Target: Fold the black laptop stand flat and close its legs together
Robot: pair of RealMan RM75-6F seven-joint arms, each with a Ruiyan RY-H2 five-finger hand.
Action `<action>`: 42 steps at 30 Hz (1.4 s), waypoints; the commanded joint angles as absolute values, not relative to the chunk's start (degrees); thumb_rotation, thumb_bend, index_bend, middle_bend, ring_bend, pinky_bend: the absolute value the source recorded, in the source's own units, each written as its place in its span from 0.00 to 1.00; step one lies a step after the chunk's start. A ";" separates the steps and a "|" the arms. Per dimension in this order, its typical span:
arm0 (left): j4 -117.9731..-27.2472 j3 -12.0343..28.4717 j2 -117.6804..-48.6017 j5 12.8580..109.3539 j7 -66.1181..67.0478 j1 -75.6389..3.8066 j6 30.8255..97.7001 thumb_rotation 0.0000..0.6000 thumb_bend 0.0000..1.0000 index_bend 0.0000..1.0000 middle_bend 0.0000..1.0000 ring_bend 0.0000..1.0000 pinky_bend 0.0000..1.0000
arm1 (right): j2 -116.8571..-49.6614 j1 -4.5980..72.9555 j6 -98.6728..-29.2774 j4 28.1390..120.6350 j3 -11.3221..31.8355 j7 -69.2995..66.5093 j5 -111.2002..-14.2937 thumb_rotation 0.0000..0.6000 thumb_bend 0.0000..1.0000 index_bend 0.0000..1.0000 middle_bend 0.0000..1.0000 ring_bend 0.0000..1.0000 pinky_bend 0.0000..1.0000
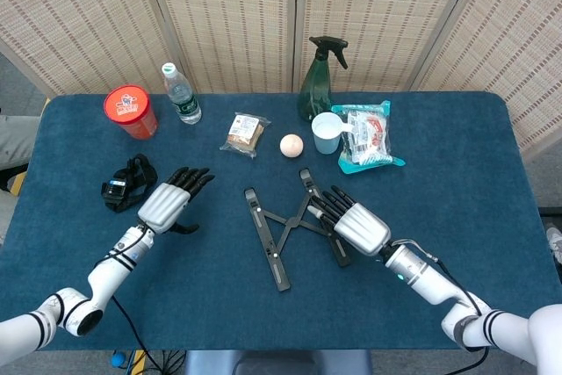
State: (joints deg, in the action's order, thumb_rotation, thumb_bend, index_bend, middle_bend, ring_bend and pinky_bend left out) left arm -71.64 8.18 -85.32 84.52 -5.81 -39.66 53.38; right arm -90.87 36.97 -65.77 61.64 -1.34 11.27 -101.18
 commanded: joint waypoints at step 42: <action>-55.68 6.53 -95.52 83.46 -15.52 -46.96 47.91 1.00 0.15 0.01 0.00 0.00 0.00 | -99.72 39.15 -71.88 58.02 -0.44 14.21 -101.58 1.00 0.00 0.00 0.00 0.00 0.00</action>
State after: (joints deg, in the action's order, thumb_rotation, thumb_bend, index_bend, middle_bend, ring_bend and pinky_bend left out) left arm -56.62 6.57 -94.65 83.19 -14.85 -46.32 48.37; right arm -100.07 39.09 -72.08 57.54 -0.46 13.74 -101.62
